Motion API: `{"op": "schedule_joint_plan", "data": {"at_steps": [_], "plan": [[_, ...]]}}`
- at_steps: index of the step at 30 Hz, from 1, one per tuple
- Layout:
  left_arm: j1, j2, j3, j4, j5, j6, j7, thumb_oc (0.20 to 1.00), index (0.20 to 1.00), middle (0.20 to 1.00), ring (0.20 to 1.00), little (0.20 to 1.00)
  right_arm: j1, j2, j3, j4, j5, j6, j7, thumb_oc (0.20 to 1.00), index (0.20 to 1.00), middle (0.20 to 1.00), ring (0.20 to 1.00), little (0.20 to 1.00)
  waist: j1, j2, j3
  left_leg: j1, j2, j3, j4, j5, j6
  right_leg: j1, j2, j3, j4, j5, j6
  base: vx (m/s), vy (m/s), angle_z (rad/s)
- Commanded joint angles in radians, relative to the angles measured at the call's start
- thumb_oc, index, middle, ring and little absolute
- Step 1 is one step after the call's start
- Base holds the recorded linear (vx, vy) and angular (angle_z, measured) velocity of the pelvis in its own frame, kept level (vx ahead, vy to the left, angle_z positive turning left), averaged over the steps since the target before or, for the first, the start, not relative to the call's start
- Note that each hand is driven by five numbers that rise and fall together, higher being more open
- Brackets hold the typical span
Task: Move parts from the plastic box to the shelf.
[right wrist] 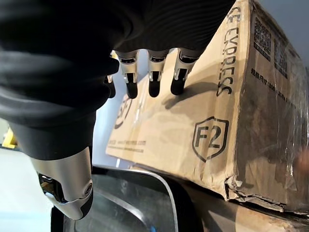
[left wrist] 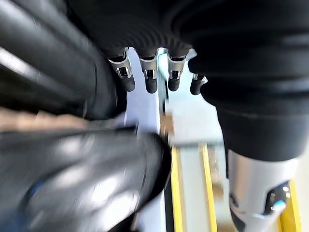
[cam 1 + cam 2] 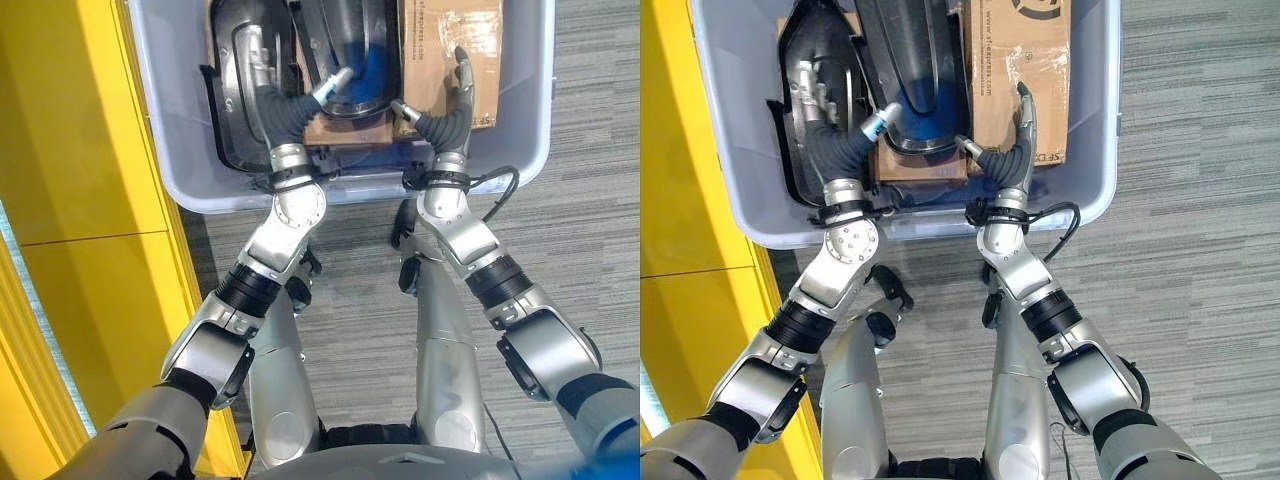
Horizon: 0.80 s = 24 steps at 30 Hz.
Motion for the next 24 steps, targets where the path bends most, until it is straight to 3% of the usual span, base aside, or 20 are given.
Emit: {"op": "schedule_joint_plan", "data": {"at_steps": [1, 7, 14, 19, 24], "plan": [[-0.067, 0.004, 0.01, 0.018, 0.03, -0.082, 0.126, 1.0, 1.0, 1.0, 1.0, 1.0, -0.05, 0.032, 0.02, -0.017, -0.002, -0.037, -0.034, 1.0, 1.0, 1.0, 1.0, 1.0, -0.003, 0.0, -0.036, -0.023, 0.007, -0.041, -0.095, 0.051, -0.131, 0.004, -0.054, 0.005, 0.062, -0.113, 0.145, 0.0, -0.073, 0.0], [-0.075, -0.022, 0.04, 0.09, 0.044, -0.126, 0.22, 1.0, 1.0, 1.0, 1.0, 1.0, -0.061, 0.038, 0.025, -0.005, -0.017, -0.037, -0.046, 1.0, 1.0, 1.0, 1.0, 1.0, -0.006, -0.019, -0.036, -0.027, 0.022, -0.039, -0.089, 0.05, -0.143, 0.003, -0.053, 0.0, 0.053, -0.109, 0.146, 0.0, -0.047, 0.0], [-0.087, -0.037, 0.005, 0.158, 0.036, -0.076, 0.008, 1.0, 1.0, 1.0, 1.0, 1.0, -0.079, 0.045, 0.034, 0.009, -0.02, -0.037, -0.044, 1.0, 1.0, 1.0, 1.0, 1.0, -0.018, -0.035, -0.036, -0.03, 0.043, -0.026, -0.077, 0.048, -0.144, 0.004, -0.047, -0.004, 0.043, -0.101, 0.146, 0.0, -0.019, -0.02], [-0.153, -0.027, -0.053, 0.194, 0.027, 0.011, -0.052, 1.0, 1.0, 1.0, 1.0, 1.0, -0.096, 0.022, 0.031, 0.018, 0.001, -0.033, -0.002, 1.0, 1.0, 1.0, 1.0, 1.0, -0.036, -0.037, -0.036, -0.033, 0.048, -0.017, -0.067, 0.049, -0.144, -0.005, -0.038, 0.009, 0.039, -0.092, 0.145, -0.01, 0.016, -0.05], [-0.224, -0.009, -0.123, 0.252, 0.105, 0.073, -0.091, 1.0, 1.0, 1.0, 1.0, 1.0, -0.101, 0.009, 0.041, 0.024, 0.011, -0.026, 0.008, 1.0, 1.0, 1.0, 1.0, 1.0, -0.061, -0.043, -0.036, -0.032, 0.051, 0.0, -0.063, 0.049, -0.149, -0.008, -0.026, 0.02, 0.017, -0.08, 0.146, 0.0, 0.027, -0.1]]}}
